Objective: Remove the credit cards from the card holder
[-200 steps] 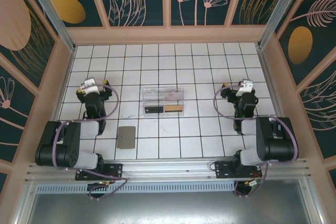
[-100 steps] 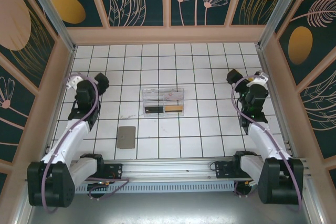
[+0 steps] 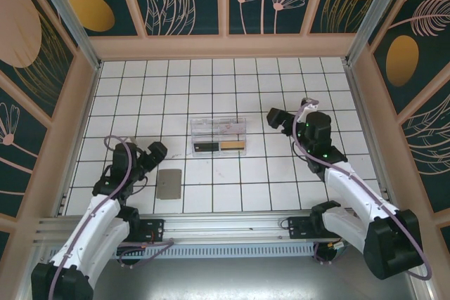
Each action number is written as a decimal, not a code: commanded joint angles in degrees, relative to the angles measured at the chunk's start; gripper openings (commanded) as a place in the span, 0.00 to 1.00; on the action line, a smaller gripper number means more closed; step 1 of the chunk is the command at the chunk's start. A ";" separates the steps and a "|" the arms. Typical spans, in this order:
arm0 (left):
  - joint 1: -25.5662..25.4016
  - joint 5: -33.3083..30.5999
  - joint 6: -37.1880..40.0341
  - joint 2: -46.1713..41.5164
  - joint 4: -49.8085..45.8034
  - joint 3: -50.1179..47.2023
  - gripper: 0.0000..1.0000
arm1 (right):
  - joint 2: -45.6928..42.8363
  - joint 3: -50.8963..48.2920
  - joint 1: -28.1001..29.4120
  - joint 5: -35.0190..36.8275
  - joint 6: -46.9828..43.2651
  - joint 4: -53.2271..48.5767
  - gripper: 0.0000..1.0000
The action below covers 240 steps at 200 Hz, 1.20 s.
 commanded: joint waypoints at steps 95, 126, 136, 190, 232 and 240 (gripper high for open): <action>-12.19 6.40 -3.89 6.88 -7.72 0.75 0.95 | -2.68 4.78 10.13 9.41 -1.24 -9.06 0.99; -16.73 9.91 -9.64 5.82 2.68 -1.81 0.93 | -3.01 4.62 10.70 10.40 -1.10 -9.83 0.99; -18.74 9.70 -10.77 6.62 5.75 -1.79 0.93 | -2.94 4.39 10.78 10.45 -1.10 -9.61 0.99; -30.70 3.74 -13.43 18.71 17.03 4.11 0.94 | -2.99 4.33 11.40 10.47 -0.47 -10.91 0.99; -34.06 -2.94 -12.82 22.66 14.56 7.92 0.97 | -2.97 3.53 14.64 8.22 -0.15 -11.88 0.95; -34.05 -4.83 -12.47 22.50 11.85 8.80 0.97 | -2.63 2.85 15.72 5.75 0.02 -11.04 0.89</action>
